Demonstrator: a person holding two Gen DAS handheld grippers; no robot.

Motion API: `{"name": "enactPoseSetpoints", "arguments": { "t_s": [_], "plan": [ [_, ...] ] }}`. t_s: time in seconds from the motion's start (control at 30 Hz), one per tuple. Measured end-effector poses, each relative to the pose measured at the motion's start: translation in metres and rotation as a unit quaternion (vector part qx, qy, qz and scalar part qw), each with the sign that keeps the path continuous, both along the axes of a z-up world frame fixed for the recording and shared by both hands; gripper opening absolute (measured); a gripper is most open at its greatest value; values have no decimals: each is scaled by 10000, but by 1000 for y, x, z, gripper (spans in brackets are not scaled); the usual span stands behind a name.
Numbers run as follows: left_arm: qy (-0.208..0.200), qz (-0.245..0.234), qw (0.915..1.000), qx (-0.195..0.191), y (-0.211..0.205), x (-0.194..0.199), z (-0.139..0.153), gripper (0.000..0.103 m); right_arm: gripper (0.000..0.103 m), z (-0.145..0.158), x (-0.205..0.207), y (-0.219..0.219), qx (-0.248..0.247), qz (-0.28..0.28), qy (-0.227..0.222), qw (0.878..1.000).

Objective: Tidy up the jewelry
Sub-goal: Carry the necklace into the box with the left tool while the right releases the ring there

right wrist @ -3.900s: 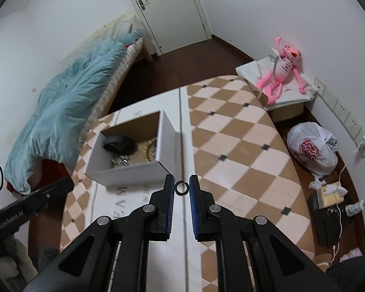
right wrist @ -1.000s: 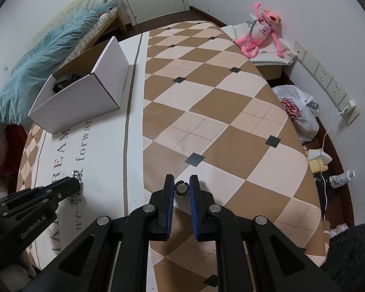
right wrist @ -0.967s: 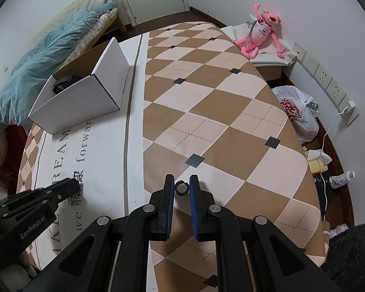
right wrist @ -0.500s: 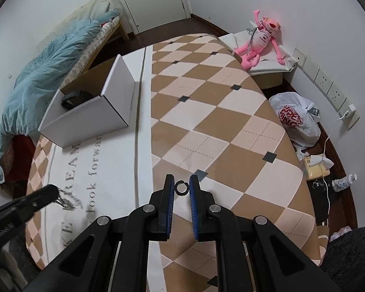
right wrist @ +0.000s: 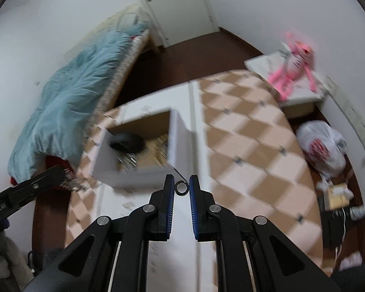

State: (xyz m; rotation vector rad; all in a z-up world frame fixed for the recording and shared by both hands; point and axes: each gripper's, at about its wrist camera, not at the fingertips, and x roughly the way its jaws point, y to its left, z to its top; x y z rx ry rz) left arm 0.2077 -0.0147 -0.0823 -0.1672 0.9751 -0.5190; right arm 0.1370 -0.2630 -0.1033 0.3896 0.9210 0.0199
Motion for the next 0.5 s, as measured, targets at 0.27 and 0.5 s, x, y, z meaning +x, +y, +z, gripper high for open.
{"name": "enactPoseSetpoints", "arguments": {
  "t_s": [0.27, 0.5],
  "plan": [
    [851, 133, 9953, 438, 5, 83, -46, 4, 13, -14, 101, 28, -112, 612, 731, 9954],
    [1335, 381, 9827, 1224, -2, 115, -77, 8, 13, -44, 149, 38, -485, 944, 1603, 9813]
  ]
}}
